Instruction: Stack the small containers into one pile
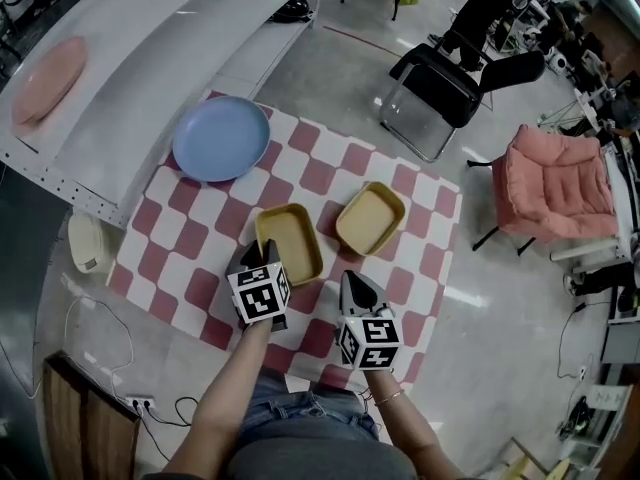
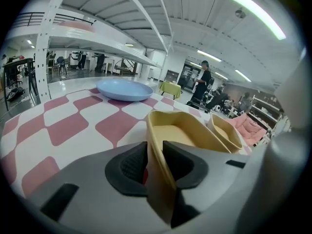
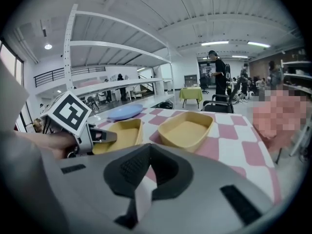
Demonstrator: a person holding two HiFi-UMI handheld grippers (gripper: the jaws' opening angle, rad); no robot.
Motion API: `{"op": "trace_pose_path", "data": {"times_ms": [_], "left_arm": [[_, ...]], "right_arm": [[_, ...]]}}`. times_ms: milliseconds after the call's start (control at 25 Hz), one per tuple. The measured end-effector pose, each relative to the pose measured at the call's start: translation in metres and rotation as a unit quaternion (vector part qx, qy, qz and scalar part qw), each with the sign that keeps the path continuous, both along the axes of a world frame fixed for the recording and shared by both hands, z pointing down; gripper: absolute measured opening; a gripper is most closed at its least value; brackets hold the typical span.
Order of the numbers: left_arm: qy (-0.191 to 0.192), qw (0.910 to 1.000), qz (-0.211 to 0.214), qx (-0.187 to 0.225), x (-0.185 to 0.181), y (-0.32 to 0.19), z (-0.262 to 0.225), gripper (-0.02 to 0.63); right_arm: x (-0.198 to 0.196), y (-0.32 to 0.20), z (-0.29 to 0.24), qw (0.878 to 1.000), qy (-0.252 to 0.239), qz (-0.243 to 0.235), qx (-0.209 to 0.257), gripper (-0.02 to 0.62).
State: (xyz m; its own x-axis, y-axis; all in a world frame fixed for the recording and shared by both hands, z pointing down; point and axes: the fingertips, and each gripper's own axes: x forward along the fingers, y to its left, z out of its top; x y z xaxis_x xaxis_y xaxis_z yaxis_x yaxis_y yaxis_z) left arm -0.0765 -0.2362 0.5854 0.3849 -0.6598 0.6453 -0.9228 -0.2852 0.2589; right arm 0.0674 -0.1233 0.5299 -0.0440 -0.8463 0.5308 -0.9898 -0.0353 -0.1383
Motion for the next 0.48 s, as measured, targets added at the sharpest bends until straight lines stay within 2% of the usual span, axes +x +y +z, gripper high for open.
{"op": "trace_pose_path", "data": {"times_ms": [480], "left_arm": [[0.029, 0.9988, 0.02, -0.034, -0.0021, -0.0097, 0.0021, 0.038]], "right_arm": [[-0.0023, -0.0061, -0.0023, 0.999, 0.014, 0.052, -0.008, 0.009]]}}
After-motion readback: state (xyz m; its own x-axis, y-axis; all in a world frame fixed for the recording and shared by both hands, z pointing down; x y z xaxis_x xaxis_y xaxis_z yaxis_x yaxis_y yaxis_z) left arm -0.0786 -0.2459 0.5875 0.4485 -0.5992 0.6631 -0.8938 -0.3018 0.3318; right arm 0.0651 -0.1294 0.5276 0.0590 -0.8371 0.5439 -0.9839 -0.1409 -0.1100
